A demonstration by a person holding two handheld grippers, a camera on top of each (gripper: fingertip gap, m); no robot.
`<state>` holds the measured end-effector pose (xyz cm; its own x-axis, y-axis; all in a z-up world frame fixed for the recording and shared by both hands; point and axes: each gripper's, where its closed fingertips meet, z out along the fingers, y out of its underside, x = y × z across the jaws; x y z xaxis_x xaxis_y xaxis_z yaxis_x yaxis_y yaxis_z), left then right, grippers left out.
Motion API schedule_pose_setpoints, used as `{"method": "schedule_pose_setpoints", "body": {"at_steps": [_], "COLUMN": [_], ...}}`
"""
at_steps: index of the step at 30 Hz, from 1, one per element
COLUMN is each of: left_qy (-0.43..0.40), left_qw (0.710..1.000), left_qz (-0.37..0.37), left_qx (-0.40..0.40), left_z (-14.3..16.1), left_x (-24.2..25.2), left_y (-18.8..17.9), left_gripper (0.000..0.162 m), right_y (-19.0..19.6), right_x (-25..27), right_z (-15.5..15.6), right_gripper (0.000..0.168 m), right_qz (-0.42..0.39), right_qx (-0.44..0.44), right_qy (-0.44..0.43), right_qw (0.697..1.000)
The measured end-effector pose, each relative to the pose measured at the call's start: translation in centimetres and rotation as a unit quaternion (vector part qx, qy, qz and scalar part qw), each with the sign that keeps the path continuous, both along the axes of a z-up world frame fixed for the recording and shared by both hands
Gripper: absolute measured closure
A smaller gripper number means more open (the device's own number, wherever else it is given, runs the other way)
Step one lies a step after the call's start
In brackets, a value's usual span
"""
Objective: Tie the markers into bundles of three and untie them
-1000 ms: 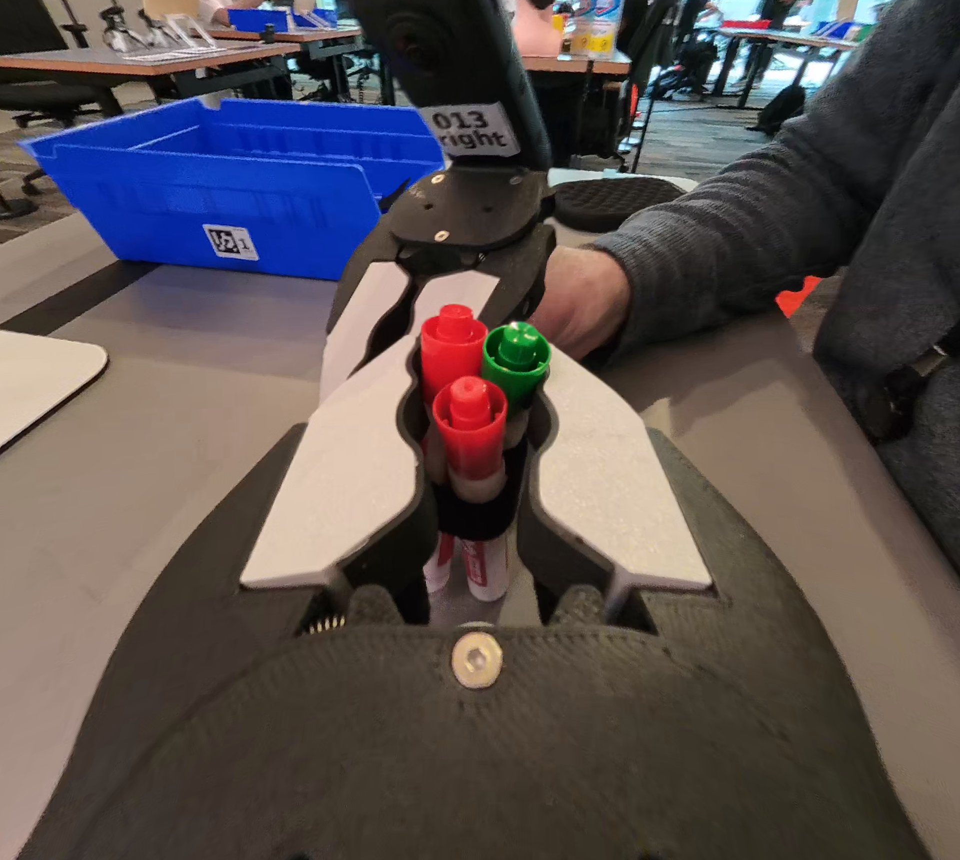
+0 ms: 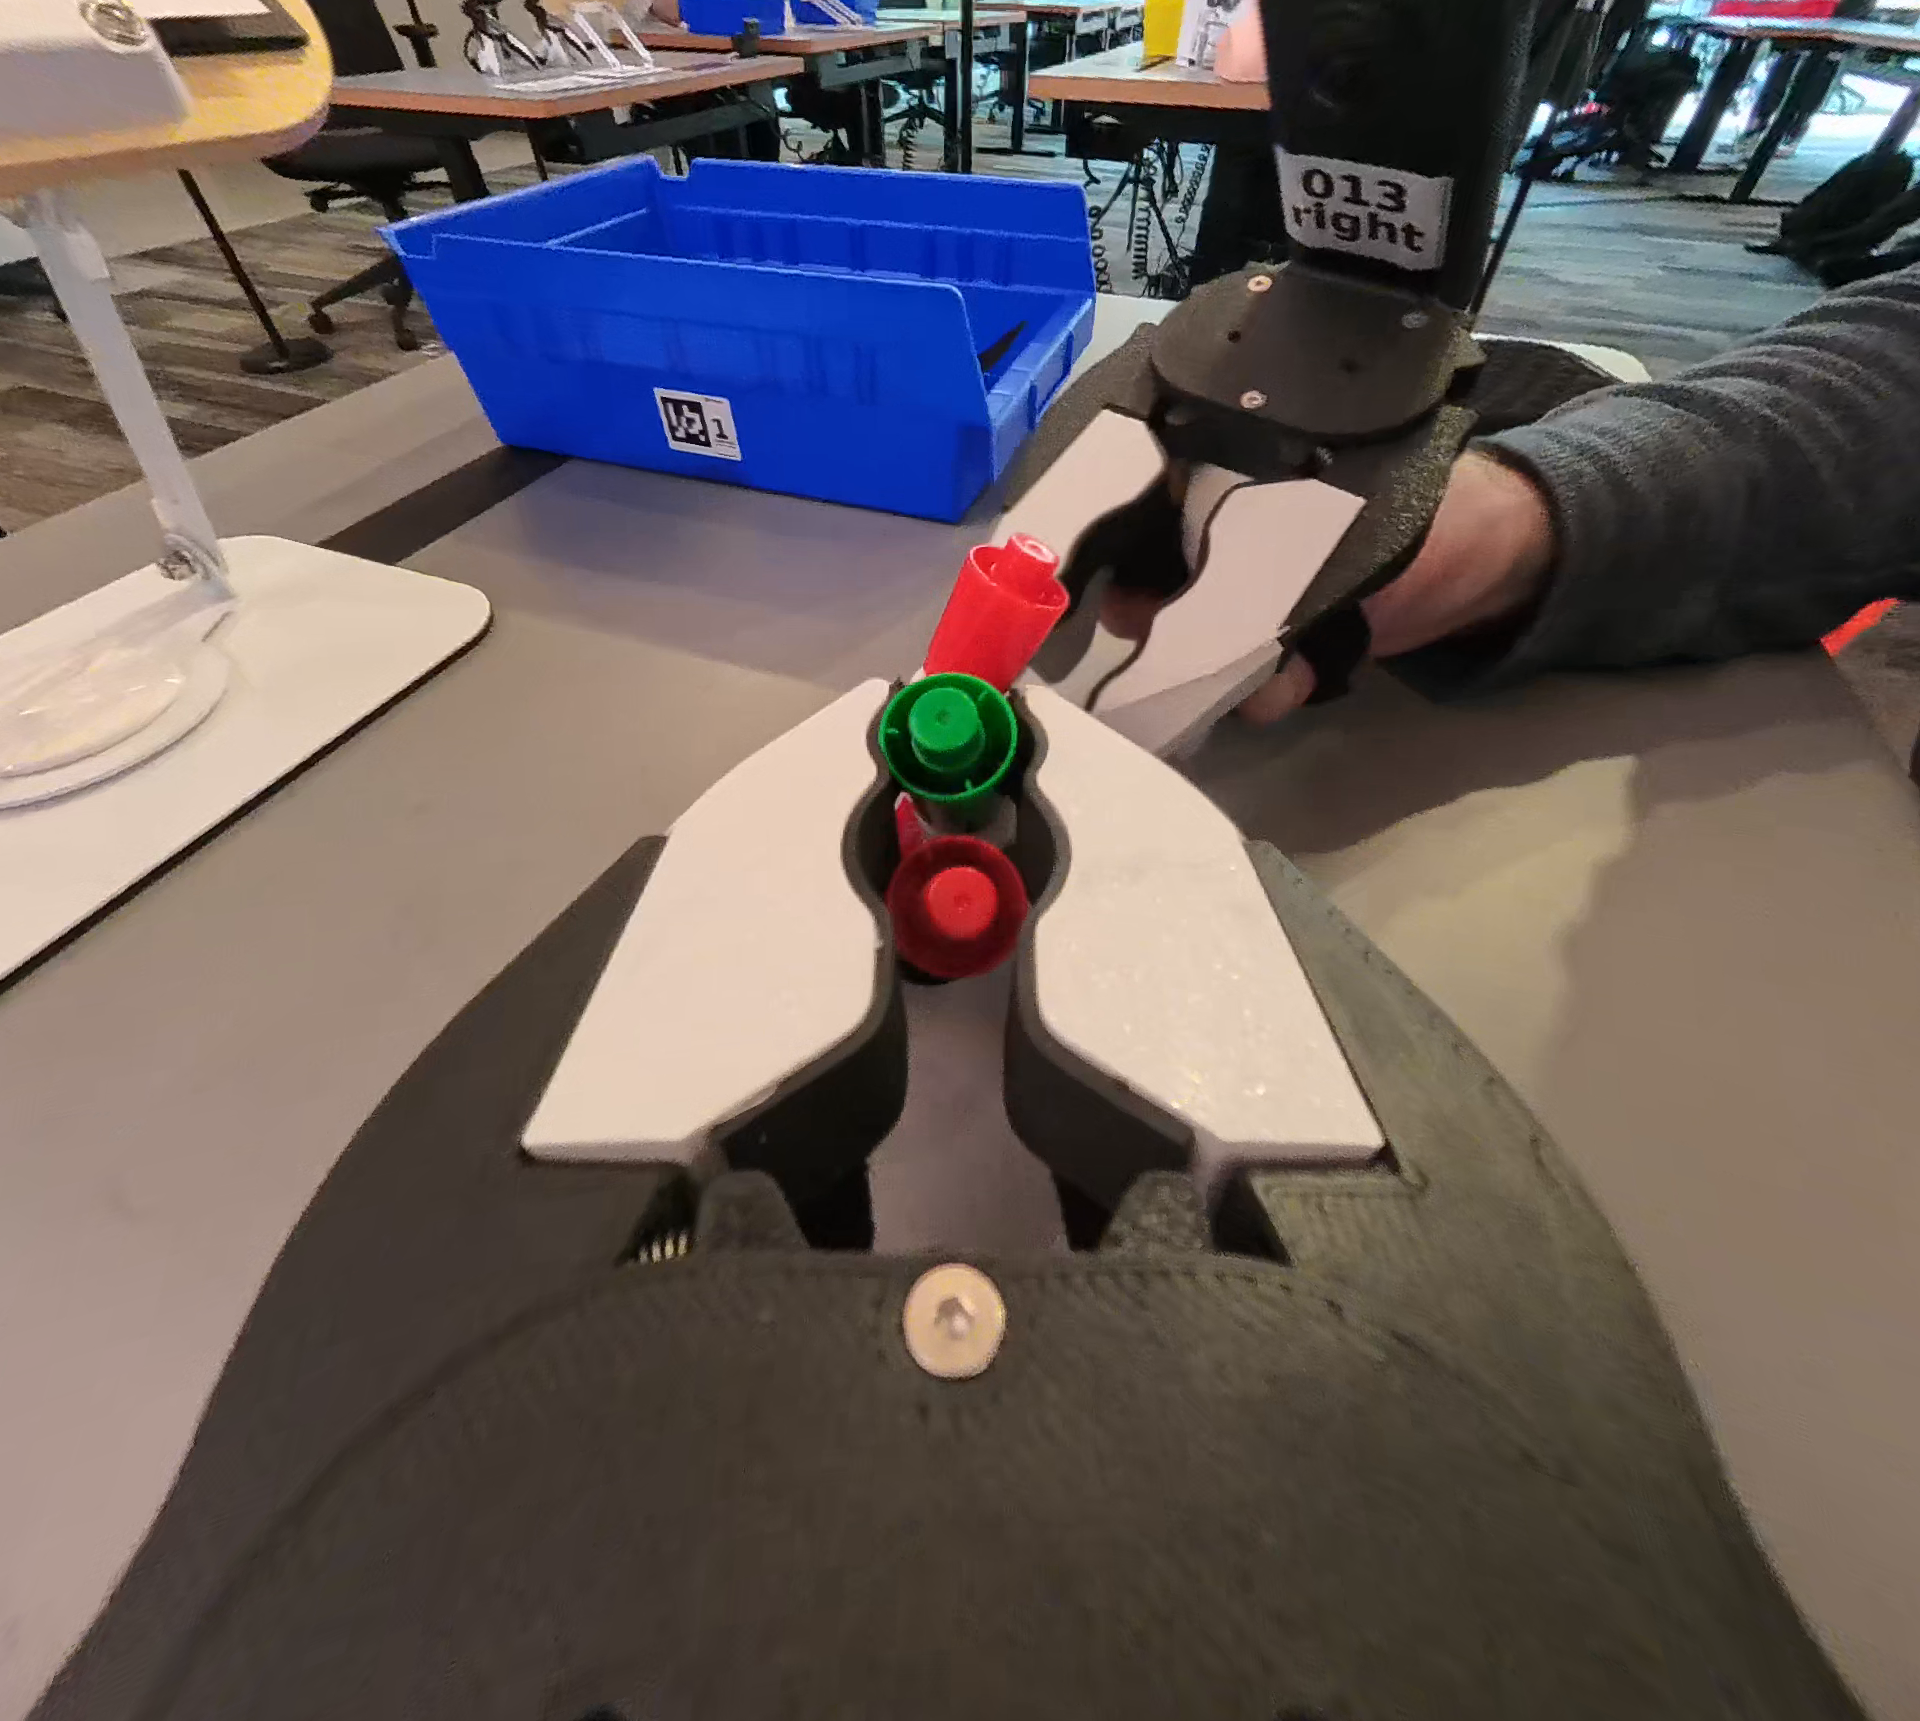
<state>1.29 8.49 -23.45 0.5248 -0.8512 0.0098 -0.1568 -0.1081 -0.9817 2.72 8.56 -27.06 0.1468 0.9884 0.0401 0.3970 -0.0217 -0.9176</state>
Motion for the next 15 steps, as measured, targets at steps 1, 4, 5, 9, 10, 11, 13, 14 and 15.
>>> {"method": "schedule_pose_setpoints", "body": {"at_steps": [1,4,5,9,10,11,13,14,15], "left_qy": [-0.004,-0.010,-0.015,-0.010,-0.011,-0.012,-0.020,-0.019,-0.015], "left_qw": [1.000,1.000,1.000,1.000,1.000,1.000,1.000,1.000,1.000], "left_qz": [0.001,0.001,-0.002,-0.004,-0.004,-0.003,-0.007,-0.009,-0.015], "left_qx": [-0.001,-0.005,-0.007,-0.009,-0.011,-0.011,-0.014,-0.016,-0.016], "left_z": [0.0,0.0,0.1,0.0,-0.1,0.0,0.1,0.1,0.0], "left_x": [0.0,0.0,0.1,0.0,0.0,-0.2,-0.5,-0.4,-0.3], "left_y": [0.0,0.1,0.1,0.0,0.0,0.0,0.0,-0.1,-0.3], "left_gripper": [0.145,0.145,0.145,0.146,0.146,0.146,0.146,0.146,0.146], "right_y": [-0.1,0.0,-0.2,0.0,0.0,0.1,0.2,0.3,0.5], "right_x": [-0.2,-0.8,-1.0,-1.4,-1.5,-1.5,-1.4,-1.3,-1.3], "right_z": [0.1,-0.3,-0.3,-0.3,-0.3,-0.1,0.1,0.2,0.2], "right_gripper": [0.146,0.151,0.151,0.157,0.160,0.168,0.168,0.168,0.168], "right_qz": [0.007,0.024,0.030,0.027,0.028,0.029,0.035,0.037,0.034], "right_qx": [0.006,0.012,0.012,0.025,0.027,0.026,0.005,-0.004,-0.007], "right_qy": [0.003,-0.011,-0.012,-0.012,-0.011,-0.007,0.003,0.006,0.005], "right_qw": [1.000,1.000,0.999,0.999,0.999,0.999,0.999,0.999,0.999]}}
